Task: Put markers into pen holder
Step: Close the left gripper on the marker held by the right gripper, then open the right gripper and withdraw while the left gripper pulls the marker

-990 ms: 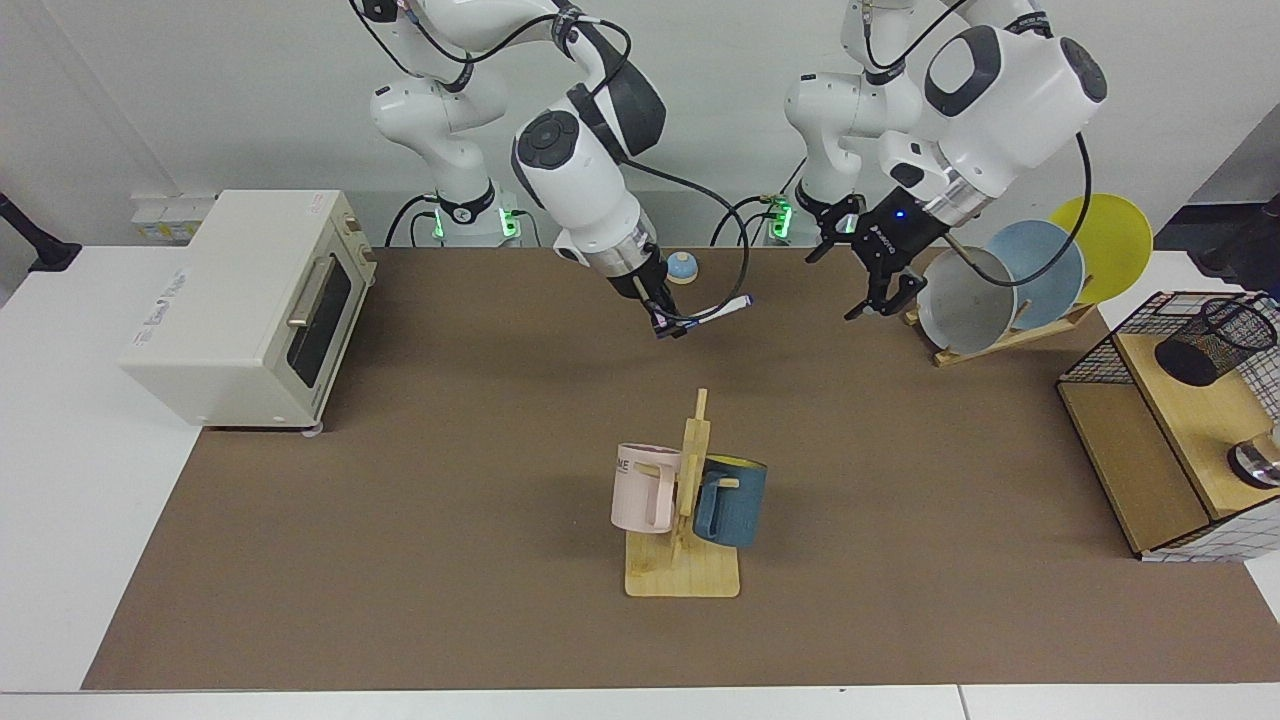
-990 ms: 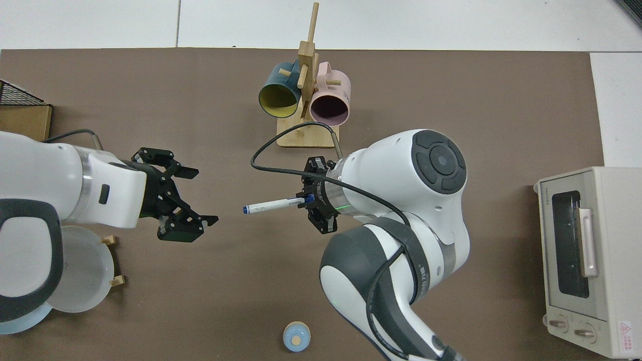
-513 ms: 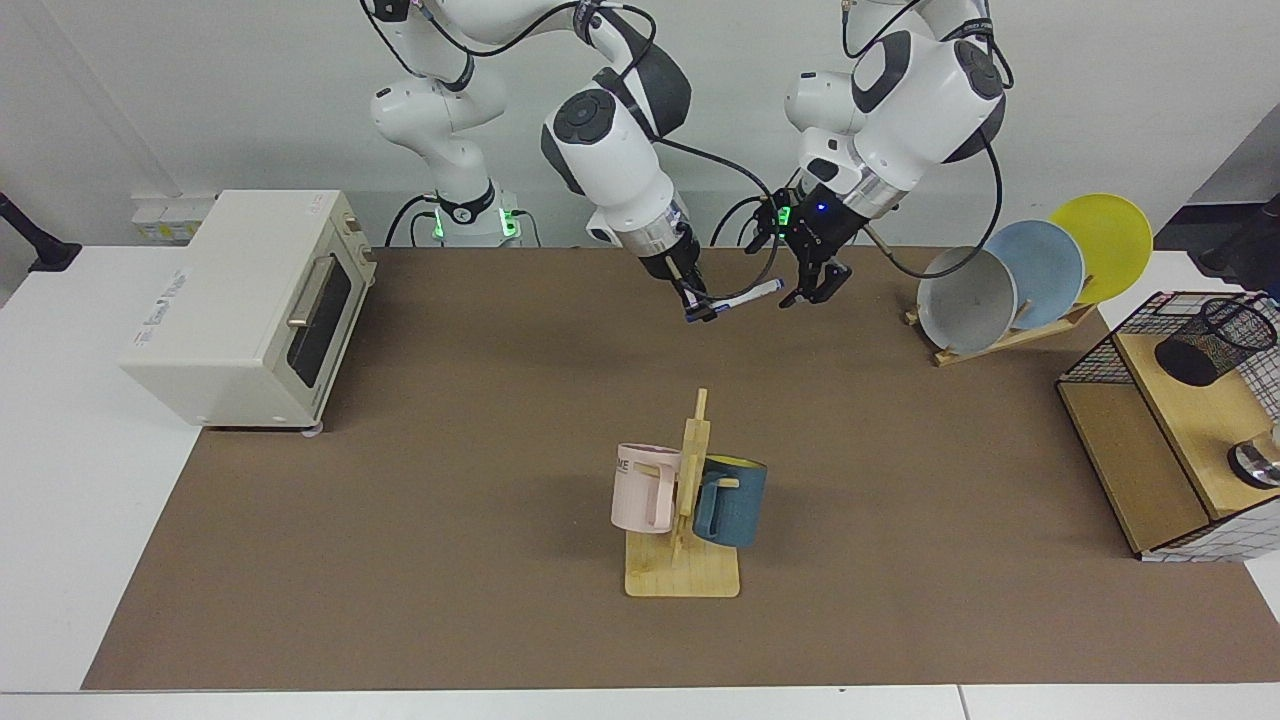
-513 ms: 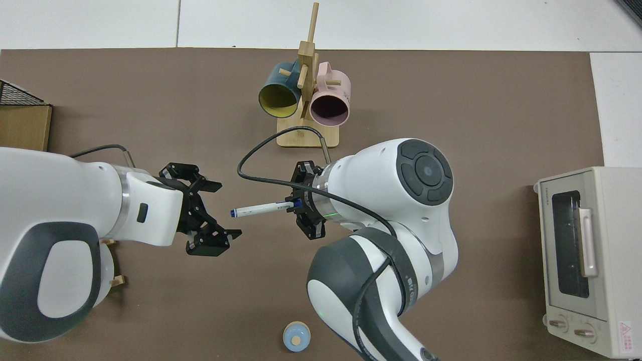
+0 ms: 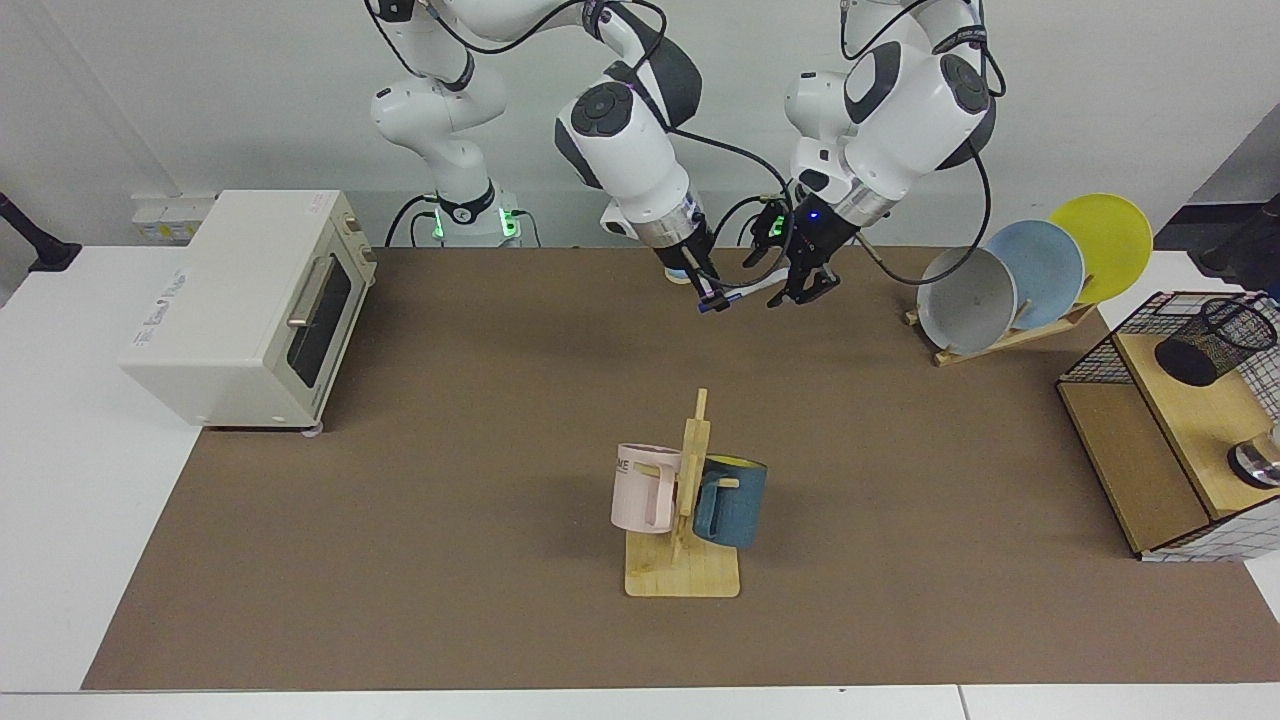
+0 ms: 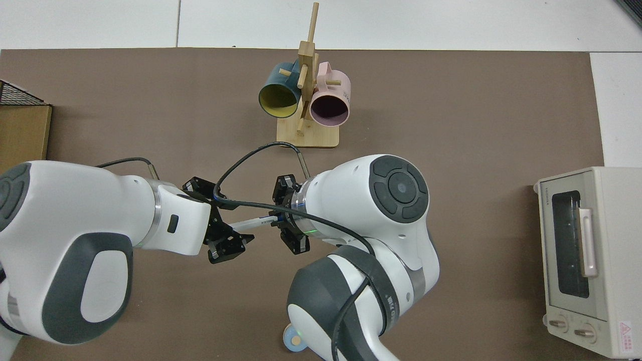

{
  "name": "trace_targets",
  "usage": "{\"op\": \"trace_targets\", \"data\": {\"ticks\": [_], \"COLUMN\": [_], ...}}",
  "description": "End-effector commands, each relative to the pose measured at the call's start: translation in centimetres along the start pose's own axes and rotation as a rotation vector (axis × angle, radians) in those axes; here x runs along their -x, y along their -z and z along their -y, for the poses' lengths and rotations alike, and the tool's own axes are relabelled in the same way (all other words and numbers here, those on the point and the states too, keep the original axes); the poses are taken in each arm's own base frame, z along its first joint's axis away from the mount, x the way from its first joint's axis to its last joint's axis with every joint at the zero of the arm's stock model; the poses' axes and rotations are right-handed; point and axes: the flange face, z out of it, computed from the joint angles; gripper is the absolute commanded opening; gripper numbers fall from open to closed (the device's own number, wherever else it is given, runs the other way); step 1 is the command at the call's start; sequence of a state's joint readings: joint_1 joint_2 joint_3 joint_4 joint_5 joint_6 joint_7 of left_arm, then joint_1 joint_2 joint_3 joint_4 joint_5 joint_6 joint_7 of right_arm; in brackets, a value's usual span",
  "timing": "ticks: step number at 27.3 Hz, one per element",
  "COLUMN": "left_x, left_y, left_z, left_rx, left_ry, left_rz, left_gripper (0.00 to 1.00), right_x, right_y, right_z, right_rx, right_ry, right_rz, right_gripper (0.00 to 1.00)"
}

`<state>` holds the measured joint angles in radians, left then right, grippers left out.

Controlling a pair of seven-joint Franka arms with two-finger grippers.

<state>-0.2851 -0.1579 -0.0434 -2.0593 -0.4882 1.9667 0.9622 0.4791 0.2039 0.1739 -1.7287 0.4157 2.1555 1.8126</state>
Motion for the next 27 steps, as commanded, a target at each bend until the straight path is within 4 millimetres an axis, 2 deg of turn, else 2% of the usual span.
{"op": "trace_targets", "data": {"ticks": [1,4,8,11,14,16,19,22,23,24,25,27], "left_x": [0.70,0.88,0.90,0.96,0.96,0.97,0.97,0.99,0.95,0.96,0.98,1.03], "left_y": [-0.21,-0.28,-0.31,-0.29,-0.29,-0.27,-0.27,-0.26,-0.30,-0.30,-0.30,-0.29], "left_z": [-0.89,-0.88,-0.90,-0.86,-0.86,-0.77,-0.77,-0.76,-0.81,-0.80,-0.79,-0.75], "left_rx": [-0.020,-0.025,-0.023,-0.022,-0.022,-0.023,-0.023,-0.024,-0.025,-0.026,-0.027,-0.033], "left_ry": [-0.020,-0.030,-0.029,-0.026,-0.025,-0.025,-0.019,-0.016,-0.018,-0.018,-0.019,-0.022], "left_rz": [0.026,0.050,0.052,0.052,0.052,0.052,0.052,0.054,0.056,0.057,0.059,0.067], "left_gripper": [0.65,0.65,0.50,0.32,0.20,0.16,0.00,0.00,0.00,0.00,0.00,0.00], "right_x": [0.17,0.17,0.17,0.16,0.24,0.20,0.21,0.21,0.21,0.20,0.25,0.48], "right_y": [0.65,0.65,0.65,0.65,0.62,0.74,0.74,0.74,0.74,0.74,0.71,0.82], "right_z": [0.14,0.14,0.14,0.14,0.10,0.12,0.12,0.12,0.12,0.12,0.08,-0.04], "right_rx": [-0.005,-0.005,-0.005,-0.005,-0.004,-0.006,-0.006,-0.006,-0.006,-0.007,-0.007,-0.008], "right_ry": [0.016,0.016,0.016,0.017,0.021,0.030,0.036,0.037,0.038,0.041,0.047,0.070], "right_rz": [0.021,0.021,0.021,0.019,0.020,0.020,0.022,0.021,0.021,0.020,0.015,0.016], "right_gripper": [0.00,0.00,0.00,0.00,0.00,0.00,0.00,0.00,0.06,0.43,0.99,1.00]}}
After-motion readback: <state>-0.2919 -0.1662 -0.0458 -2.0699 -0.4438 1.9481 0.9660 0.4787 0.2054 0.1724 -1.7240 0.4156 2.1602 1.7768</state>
